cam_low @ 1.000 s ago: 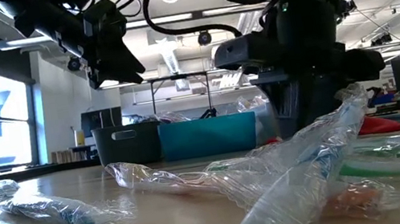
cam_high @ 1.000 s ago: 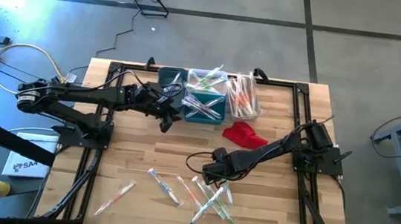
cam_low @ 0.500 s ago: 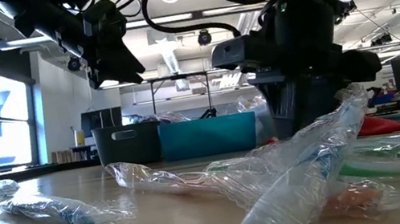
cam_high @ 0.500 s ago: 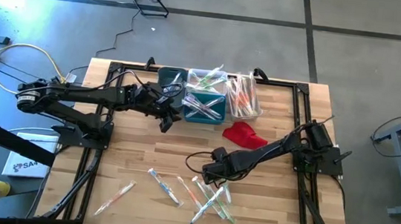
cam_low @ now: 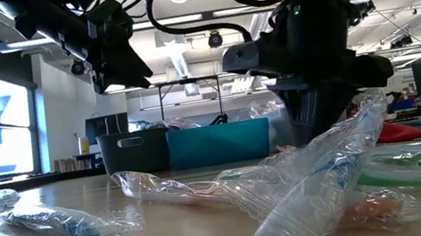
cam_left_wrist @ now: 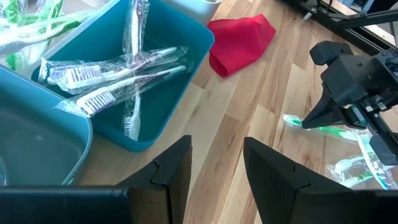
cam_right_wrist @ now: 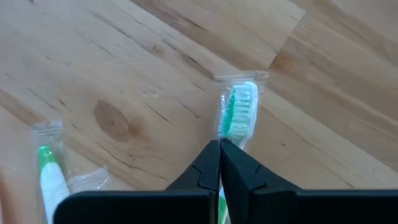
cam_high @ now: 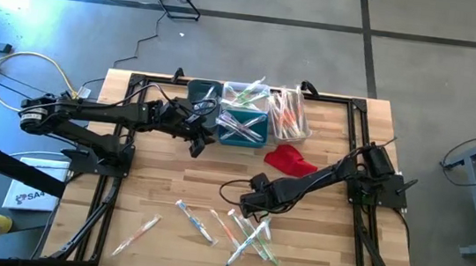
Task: Pick & Place Toothbrushes
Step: Put the top right green toothbrush into the transparent bin
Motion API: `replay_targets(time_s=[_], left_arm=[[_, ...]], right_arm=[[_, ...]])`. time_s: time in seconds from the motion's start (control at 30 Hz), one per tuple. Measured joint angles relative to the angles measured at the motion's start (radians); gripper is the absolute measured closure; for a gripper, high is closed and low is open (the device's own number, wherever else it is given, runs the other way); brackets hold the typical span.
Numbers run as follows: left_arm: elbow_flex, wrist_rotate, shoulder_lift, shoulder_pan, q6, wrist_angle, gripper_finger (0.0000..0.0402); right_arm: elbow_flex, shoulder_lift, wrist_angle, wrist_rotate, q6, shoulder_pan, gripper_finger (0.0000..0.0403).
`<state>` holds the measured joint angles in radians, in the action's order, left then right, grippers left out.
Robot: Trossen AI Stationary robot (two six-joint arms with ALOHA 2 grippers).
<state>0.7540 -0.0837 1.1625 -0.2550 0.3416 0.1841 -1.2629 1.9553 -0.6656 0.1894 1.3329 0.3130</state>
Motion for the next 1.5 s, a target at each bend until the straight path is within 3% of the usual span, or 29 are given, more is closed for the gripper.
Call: replay_targets(time_s=[0.6, 0.77, 1.03, 1.33, 1.5], left_arm=[[0.000, 0.000, 0.000, 0.000, 0.000, 0.002, 0.0258], [0.000, 0.000, 0.000, 0.000, 0.000, 0.002, 0.0258], [0.000, -0.001, 0.000, 0.000, 0.000, 0.002, 0.0258], [0.000, -0.002, 0.000, 0.000, 0.000, 0.002, 0.0258], [0.000, -0.003, 0.000, 0.000, 0.000, 0.006, 0.0258]], right_arm=[[0.000, -0.009, 0.054, -0.101, -0.052, -0.002, 0.0391], [0.000, -0.039, 0.073, -0.189, -0.045, -0.022, 0.0383], [0.000, -0.148, 0.065, -0.129, -0.055, -0.041, 0.0399], [0.001, -0.129, 0.041, -0.109, -0.127, -0.043, 0.0401], [-0.001, -0.131, 0.021, -0.113, -0.134, -0.045, 0.0375]])
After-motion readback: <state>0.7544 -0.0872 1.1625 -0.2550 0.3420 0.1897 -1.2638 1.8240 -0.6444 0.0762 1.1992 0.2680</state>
